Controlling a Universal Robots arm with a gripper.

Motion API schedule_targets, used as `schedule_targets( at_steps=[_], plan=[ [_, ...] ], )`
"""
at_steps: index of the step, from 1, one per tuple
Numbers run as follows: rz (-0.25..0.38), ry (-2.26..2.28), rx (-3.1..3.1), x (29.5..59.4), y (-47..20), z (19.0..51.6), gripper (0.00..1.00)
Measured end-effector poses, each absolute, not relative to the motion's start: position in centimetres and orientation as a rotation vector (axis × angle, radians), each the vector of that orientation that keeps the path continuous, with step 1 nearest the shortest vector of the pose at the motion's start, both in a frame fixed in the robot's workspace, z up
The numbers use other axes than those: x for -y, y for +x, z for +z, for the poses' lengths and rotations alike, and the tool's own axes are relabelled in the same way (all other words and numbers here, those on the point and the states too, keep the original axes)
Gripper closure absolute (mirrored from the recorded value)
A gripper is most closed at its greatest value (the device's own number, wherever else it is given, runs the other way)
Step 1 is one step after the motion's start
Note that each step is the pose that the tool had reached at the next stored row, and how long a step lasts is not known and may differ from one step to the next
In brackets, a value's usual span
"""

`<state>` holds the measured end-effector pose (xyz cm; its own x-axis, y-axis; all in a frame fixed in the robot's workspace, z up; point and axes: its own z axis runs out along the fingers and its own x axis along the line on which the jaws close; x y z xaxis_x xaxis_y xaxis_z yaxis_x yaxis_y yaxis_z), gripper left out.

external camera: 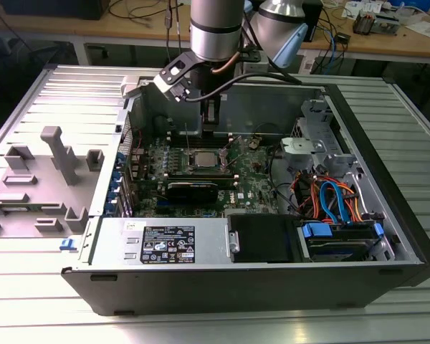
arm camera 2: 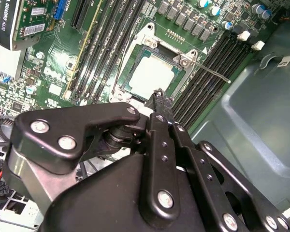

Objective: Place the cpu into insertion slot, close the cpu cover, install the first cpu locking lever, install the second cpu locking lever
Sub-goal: 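Close the cpu cover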

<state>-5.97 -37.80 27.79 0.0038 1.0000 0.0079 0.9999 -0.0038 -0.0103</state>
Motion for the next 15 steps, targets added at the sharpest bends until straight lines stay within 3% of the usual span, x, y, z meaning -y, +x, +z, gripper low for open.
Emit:
schedule_targets(
  at_steps=[15],
  plan=[
    [0.003, -2.217, 2.208, 37.8, -5.2, 27.79, 0.89]
  ],
)
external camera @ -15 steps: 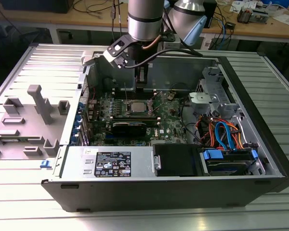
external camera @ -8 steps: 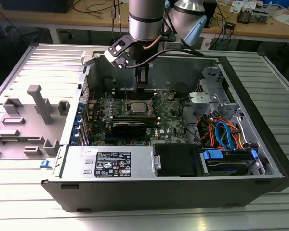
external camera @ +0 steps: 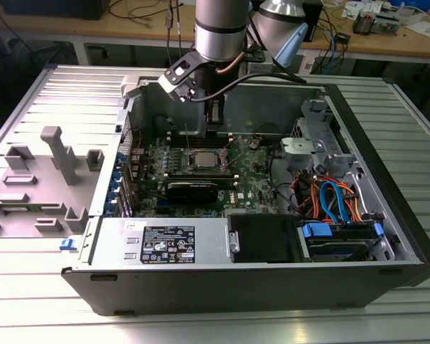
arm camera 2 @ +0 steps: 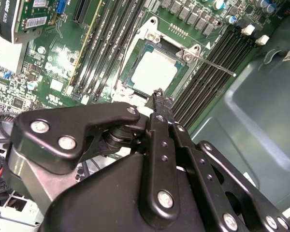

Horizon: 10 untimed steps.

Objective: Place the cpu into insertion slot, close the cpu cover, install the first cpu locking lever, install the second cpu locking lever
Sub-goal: 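Close the cpu cover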

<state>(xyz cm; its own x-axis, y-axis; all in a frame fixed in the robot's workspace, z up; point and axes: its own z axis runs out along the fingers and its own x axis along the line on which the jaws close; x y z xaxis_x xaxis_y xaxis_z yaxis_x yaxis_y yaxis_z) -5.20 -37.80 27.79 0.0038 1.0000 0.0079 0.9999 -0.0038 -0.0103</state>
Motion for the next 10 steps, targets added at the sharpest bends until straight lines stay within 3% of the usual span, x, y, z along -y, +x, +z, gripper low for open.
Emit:
schedule_targets(
  at_steps=[10],
  plan=[
    [0.003, -2.217, 2.208, 37.8, -4.75, 27.79, 0.89]
  ],
)
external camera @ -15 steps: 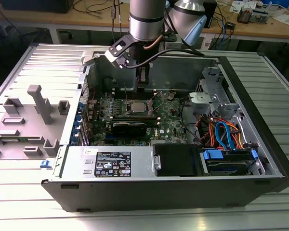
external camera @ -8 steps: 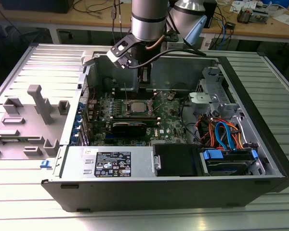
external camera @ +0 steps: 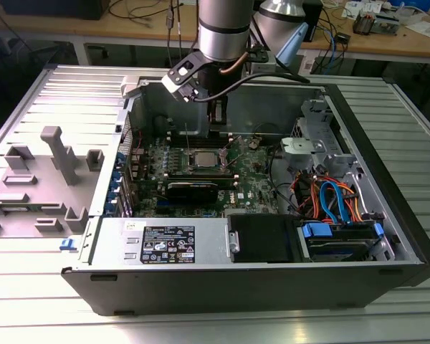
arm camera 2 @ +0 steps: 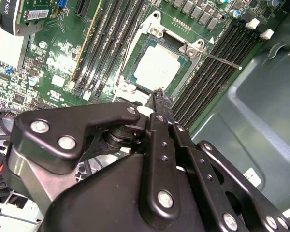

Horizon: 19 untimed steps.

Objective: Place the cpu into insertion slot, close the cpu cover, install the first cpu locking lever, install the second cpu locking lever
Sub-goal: 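Close the cpu cover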

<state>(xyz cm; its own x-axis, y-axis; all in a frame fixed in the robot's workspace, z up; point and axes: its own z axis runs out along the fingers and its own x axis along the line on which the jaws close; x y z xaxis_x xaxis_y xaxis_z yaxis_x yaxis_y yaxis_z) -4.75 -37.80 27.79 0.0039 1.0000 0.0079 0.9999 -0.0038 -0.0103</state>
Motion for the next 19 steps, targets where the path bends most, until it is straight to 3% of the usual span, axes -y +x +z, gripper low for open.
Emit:
schedule_targets(
  at_steps=[19],
  plan=[
    [0.001, -2.216, 2.208, 37.8, -4.54, 28.45, 0.89]
  ],
)
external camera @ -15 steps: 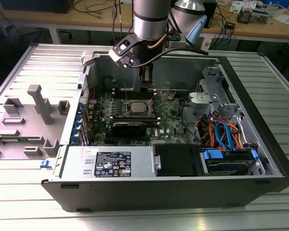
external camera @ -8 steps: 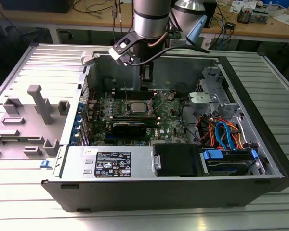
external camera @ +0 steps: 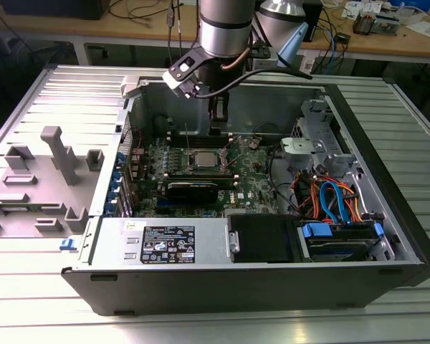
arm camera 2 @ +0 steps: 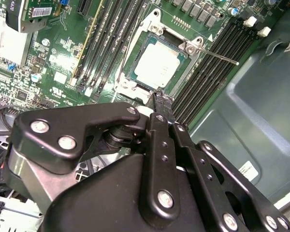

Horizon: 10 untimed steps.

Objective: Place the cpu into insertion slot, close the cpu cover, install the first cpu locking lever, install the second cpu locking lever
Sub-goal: 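Close the cpu cover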

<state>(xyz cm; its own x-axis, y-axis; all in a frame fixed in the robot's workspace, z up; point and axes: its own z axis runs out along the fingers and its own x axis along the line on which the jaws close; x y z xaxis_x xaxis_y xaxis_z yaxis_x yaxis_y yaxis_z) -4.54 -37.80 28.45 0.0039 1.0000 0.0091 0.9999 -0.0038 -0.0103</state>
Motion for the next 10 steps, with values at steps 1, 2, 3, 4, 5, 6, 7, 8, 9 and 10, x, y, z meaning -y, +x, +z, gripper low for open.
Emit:
schedule_targets(
  at_steps=[1, 2, 3, 4, 5, 6, 7, 8, 9, 10],
  plan=[
    [0.001, -2.216, 2.207, 37.8, -4.51, 28.45, 0.89],
    [0.001, -2.216, 2.208, 37.8, -4.49, 28.45, 0.89],
    [0.001, -2.216, 2.208, 37.8, -4.47, 28.45, 0.89],
    [0.001, -2.216, 2.208, 37.8, -4.46, 28.45, 0.89],
    [0.001, -2.216, 2.207, 37.8, -4.45, 28.45, 0.89],
    [0.001, -2.216, 2.207, 37.8, -4.44, 28.45, 0.89],
    [0.001, -2.216, 2.207, 37.8, -4.43, 28.45, 0.89],
    [0.001, -2.216, 2.207, 37.8, -4.41, 28.45, 0.89],
    [0.001, -2.216, 2.208, 37.8, -4.39, 28.45, 0.89],
    [0.001, -2.216, 2.208, 37.8, -4.38, 28.45, 0.89]
  ],
)
